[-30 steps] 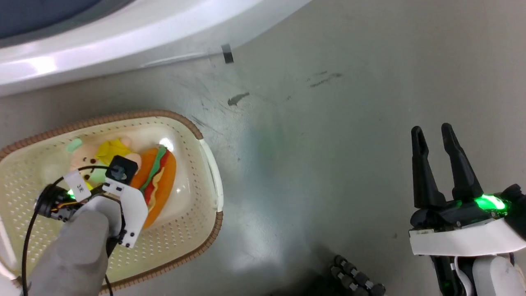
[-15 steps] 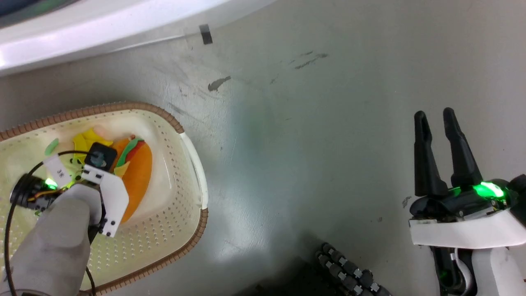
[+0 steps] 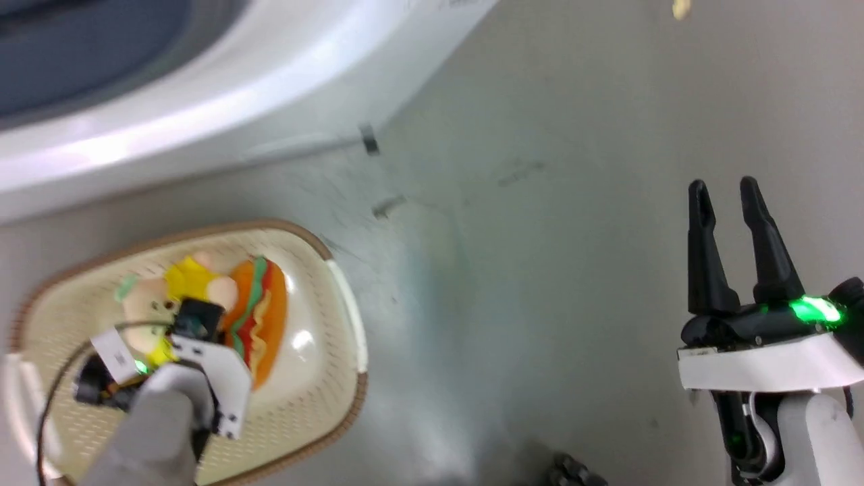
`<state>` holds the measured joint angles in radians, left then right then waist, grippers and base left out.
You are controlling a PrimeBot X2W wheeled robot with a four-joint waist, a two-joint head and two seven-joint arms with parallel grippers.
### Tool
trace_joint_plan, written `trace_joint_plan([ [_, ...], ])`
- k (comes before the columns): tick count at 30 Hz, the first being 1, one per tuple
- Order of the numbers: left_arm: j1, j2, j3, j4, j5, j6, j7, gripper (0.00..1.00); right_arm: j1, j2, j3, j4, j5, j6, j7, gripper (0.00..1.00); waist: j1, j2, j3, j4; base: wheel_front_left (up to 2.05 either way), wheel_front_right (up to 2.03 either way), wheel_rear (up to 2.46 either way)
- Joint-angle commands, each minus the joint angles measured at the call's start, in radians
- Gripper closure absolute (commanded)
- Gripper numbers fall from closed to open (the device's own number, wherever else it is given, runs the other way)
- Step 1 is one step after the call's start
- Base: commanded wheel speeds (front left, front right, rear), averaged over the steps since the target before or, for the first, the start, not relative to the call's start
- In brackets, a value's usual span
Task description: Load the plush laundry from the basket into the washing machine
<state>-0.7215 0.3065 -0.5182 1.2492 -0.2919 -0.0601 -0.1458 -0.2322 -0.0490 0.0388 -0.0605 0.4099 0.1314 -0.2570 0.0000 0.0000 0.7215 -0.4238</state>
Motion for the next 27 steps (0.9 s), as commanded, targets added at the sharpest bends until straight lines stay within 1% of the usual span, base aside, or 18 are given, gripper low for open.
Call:
trace_joint_plan([
  [1, 0.034, -0.026, 0.003, 0.0, -0.01, 0.004, -0.043, 1.0, 0.023, -0.001, -0.018, 0.012, -0.019, -0.001, -0.005, 0.0, 0.0, 0.0, -0.149, 0.087, 0.0, 0.0, 0.0],
  [2, 0.034, -0.026, 0.003, 0.0, -0.01, 0.004, -0.043, 1.0, 0.023, -0.001, -0.018, 0.012, -0.019, -0.001, -0.005, 0.0, 0.0, 0.0, -0.149, 0.087, 0.0, 0.0, 0.0],
  [3, 0.058, -0.046, 0.0, -0.002, -0.015, 0.001, -0.068, 1.0, 0.043, -0.001, -0.027, 0.019, -0.033, -0.001, -0.005, 0.0, 0.0, 0.0, -0.201, 0.112, 0.0, 0.0, 0.0],
  [4, 0.058, -0.046, 0.0, -0.002, -0.015, 0.001, -0.068, 1.0, 0.043, -0.001, -0.027, 0.019, -0.033, -0.001, -0.005, 0.0, 0.0, 0.0, -0.201, 0.112, 0.0, 0.0, 0.0],
  [5, 0.07, -0.055, 0.001, -0.005, -0.019, -0.002, -0.08, 1.0, 0.052, -0.001, -0.03, 0.022, -0.041, -0.001, -0.005, 0.0, 0.0, 0.0, -0.226, 0.124, 0.0, 0.0, 0.0],
  [6, 0.097, -0.071, 0.003, -0.017, -0.026, -0.004, -0.098, 1.0, 0.071, -0.001, -0.035, 0.028, -0.055, -0.001, -0.005, 0.0, 0.0, 0.0, -0.281, 0.148, 0.0, 0.0, 0.0],
  [7, 0.097, -0.071, 0.003, -0.017, -0.026, -0.004, -0.098, 1.0, 0.071, -0.001, -0.035, 0.028, -0.055, -0.001, -0.005, 0.0, 0.0, 0.0, -0.281, 0.148, 0.0, 0.0, 0.0],
  [10, 0.138, -0.091, 0.005, -0.048, -0.034, -0.007, -0.111, 1.0, 0.1, -0.001, -0.046, 0.031, -0.077, -0.001, -0.005, 0.0, 0.0, 0.0, -0.355, 0.185, 0.0, 0.0, 0.0],
  [11, 0.166, -0.101, 0.004, -0.085, -0.035, -0.009, -0.115, 1.0, 0.118, -0.001, -0.055, 0.033, -0.092, -0.001, -0.005, 0.0, 0.0, 0.0, -0.394, 0.209, 0.0, 0.0, 0.0],
  [12, 0.166, -0.101, 0.004, -0.085, -0.035, -0.009, -0.115, 1.0, 0.118, -0.001, -0.055, 0.033, -0.092, -0.001, -0.005, 0.0, 0.0, 0.0, -0.394, 0.209, 0.0, 0.0, 0.0],
  [13, 0.181, -0.103, 0.004, -0.119, -0.033, -0.012, -0.115, 1.0, 0.126, -0.001, -0.057, 0.034, -0.1, -0.001, -0.005, 0.0, 0.0, 0.0, -0.41, 0.219, 0.0, 0.0, 0.0],
  [15, 0.217, -0.101, 0.013, -0.193, -0.03, -0.005, -0.115, 1.0, 0.14, -0.001, -0.063, 0.037, -0.11, -0.001, -0.005, 0.0, 0.0, 0.0, -0.441, 0.24, 0.0, 0.0, 0.0],
  [19, 0.31, -0.088, 0.052, -0.377, -0.021, 0.031, -0.116, 1.0, 0.172, -0.001, -0.073, 0.038, -0.125, -0.001, -0.005, 0.0, 0.0, 0.0, -0.497, 0.281, 0.0, 0.0, 0.0],
  [22, 0.39, -0.083, 0.103, -0.525, -0.022, 0.055, -0.116, 1.0, 0.192, -0.001, -0.077, 0.038, -0.133, -0.001, -0.005, 0.0, 0.0, 0.0, -0.526, 0.302, 0.0, 0.0, 0.0],
  [27, 0.505, -0.102, 0.207, -0.764, -0.02, 0.088, -0.116, 1.0, 0.211, -0.001, -0.085, 0.037, -0.119, -0.001, -0.005, 0.0, 0.0, 0.0, -0.555, 0.33, 0.0, 0.0, 0.0],
])
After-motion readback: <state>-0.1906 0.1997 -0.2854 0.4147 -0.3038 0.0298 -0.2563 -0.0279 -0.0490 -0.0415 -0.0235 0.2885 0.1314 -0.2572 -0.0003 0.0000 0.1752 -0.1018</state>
